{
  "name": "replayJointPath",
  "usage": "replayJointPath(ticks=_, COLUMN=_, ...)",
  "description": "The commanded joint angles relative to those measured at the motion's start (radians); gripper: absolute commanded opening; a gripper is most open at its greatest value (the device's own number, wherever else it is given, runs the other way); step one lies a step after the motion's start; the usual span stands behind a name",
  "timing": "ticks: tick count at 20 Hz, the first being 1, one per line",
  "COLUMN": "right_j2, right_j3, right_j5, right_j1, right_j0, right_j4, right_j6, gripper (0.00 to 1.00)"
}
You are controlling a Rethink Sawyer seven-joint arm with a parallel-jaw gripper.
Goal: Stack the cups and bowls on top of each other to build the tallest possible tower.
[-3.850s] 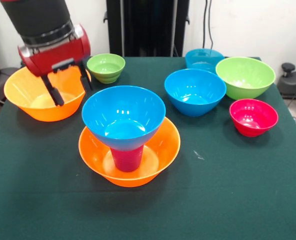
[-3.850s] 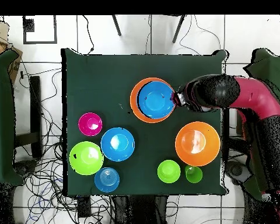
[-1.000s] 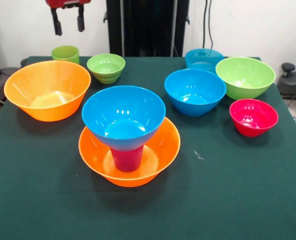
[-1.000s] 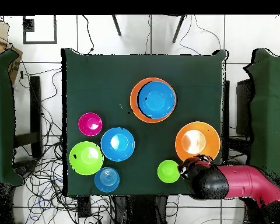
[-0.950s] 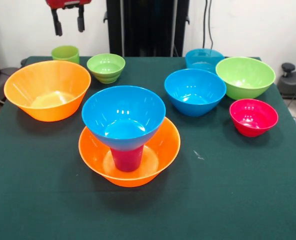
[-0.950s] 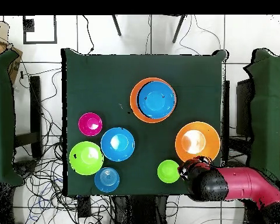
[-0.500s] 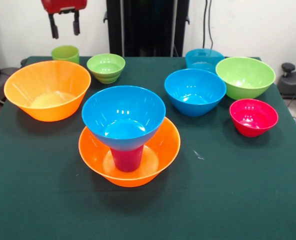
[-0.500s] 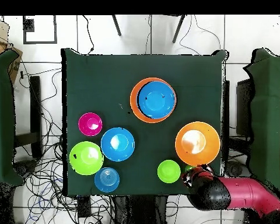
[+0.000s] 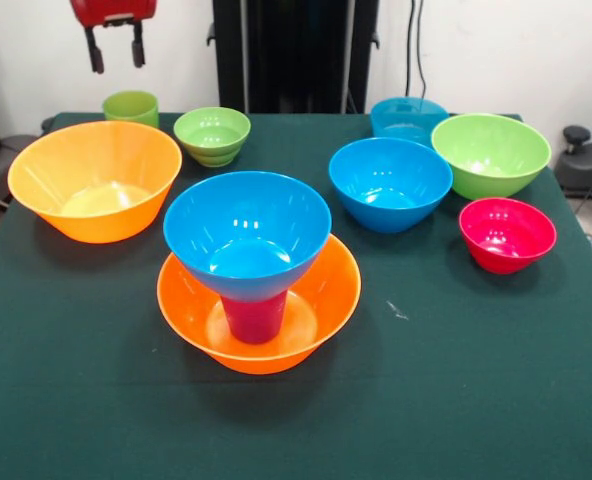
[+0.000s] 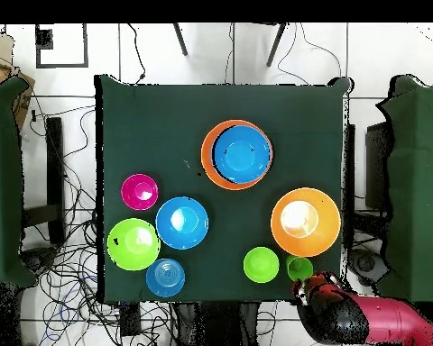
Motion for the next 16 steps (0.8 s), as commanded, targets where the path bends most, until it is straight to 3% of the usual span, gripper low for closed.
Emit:
replayJointPath(ticks=1, right_j2=-0.080, right_j3=0.084, right_j5=-0.117, right_j1=0.036, right_j0=0.046, right_j4=-0.128, right_j6=0.114, gripper=1.00)
replayJointPath(ticks=5, right_j2=-0.127, right_j3=0.084, right_j5=-0.164, right_j1=0.054, right_j0=0.072, right_j4=-0.163, right_j6=0.143, gripper=1.00)
replayJointPath(ticks=7, right_j2=-0.127, right_j3=0.091, right_j5=-0.177, right_j1=0.059, right_j0=0.052, right_j4=-0.162, right_j6=0.120, gripper=1.00)
replayJointPath(ticks=11, right_j2=-0.190, right_j3=0.064, right_j5=-0.222, right_j1=0.097, right_j0=0.099, right_j4=-0.204, right_j6=0.162, gripper=1.00)
replayJointPath(ticks=16, right_j2=-0.227, right_j3=0.048, right_j5=-0.265, right_j1=0.132, right_j0=0.153, right_j4=-0.183, right_j6=0.186, gripper=1.00)
